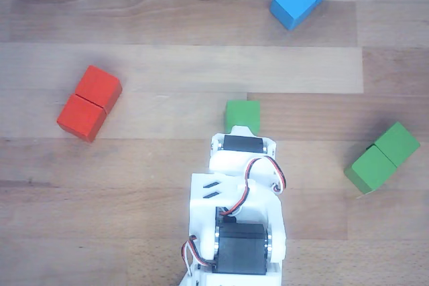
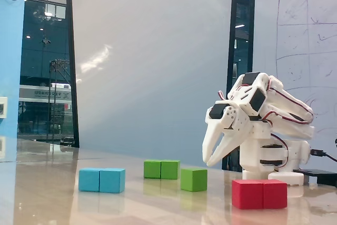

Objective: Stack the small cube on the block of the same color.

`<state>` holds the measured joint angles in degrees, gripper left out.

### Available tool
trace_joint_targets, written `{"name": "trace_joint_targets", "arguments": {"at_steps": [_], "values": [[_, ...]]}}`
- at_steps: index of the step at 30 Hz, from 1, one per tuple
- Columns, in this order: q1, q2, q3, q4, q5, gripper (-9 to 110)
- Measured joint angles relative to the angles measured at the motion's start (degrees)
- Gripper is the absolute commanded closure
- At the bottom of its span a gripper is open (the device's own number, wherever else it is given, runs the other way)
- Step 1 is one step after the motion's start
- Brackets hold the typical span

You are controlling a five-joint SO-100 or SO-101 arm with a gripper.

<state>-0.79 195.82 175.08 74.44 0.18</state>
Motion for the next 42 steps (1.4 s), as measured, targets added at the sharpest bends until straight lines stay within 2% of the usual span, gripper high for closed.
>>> {"name": "trace_joint_targets", "arguments": {"at_steps": [10,28,42], "values": [[0.0,-10.1,-4.4,-3.4,-0.1,101],[0.0,-54.8,-44.2,-5.1,-0.1,101],[0.0,-75.0,-48.2,-5.1,-2.0,101]]}}
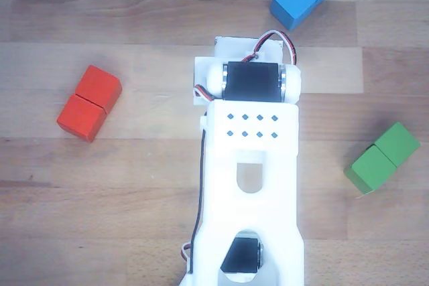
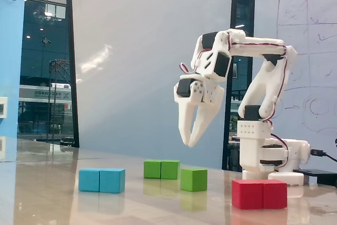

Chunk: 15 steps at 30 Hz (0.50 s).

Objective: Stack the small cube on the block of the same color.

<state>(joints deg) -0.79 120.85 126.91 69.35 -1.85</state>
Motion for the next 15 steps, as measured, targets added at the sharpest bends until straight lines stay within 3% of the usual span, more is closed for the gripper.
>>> {"name": "trace_joint_targets", "arguments": {"at_steps": [15], "values": [[0.0,-5.6,0.0,3.0,-3.8,101]]}}
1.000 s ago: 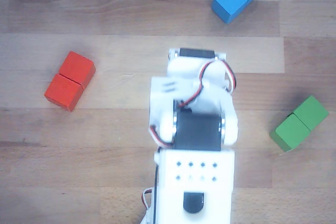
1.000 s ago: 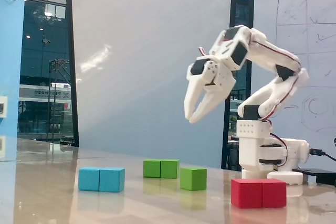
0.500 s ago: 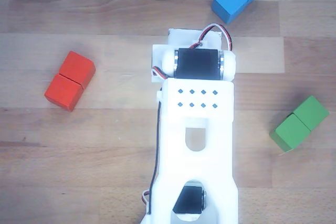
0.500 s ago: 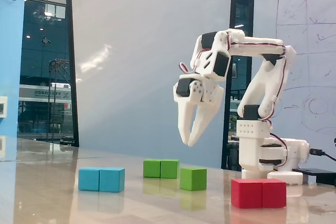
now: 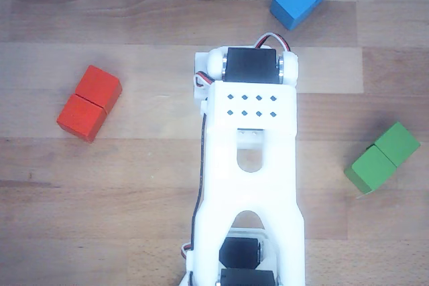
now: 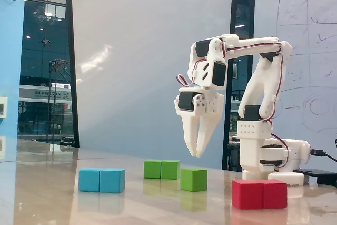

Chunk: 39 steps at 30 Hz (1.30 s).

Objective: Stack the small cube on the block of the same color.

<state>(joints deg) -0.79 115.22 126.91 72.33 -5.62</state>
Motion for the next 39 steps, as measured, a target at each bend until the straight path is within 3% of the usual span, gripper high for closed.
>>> {"name": "trace_joint_targets", "arguments": {"at_steps": [7,20,39], "values": [[0.0,-1.3,0.0,0.0,0.0,99],[0.0,-1.3,0.0,0.1,-0.4,71],[0.0,-6.2,0.0,5.1,-0.7,70]]}}
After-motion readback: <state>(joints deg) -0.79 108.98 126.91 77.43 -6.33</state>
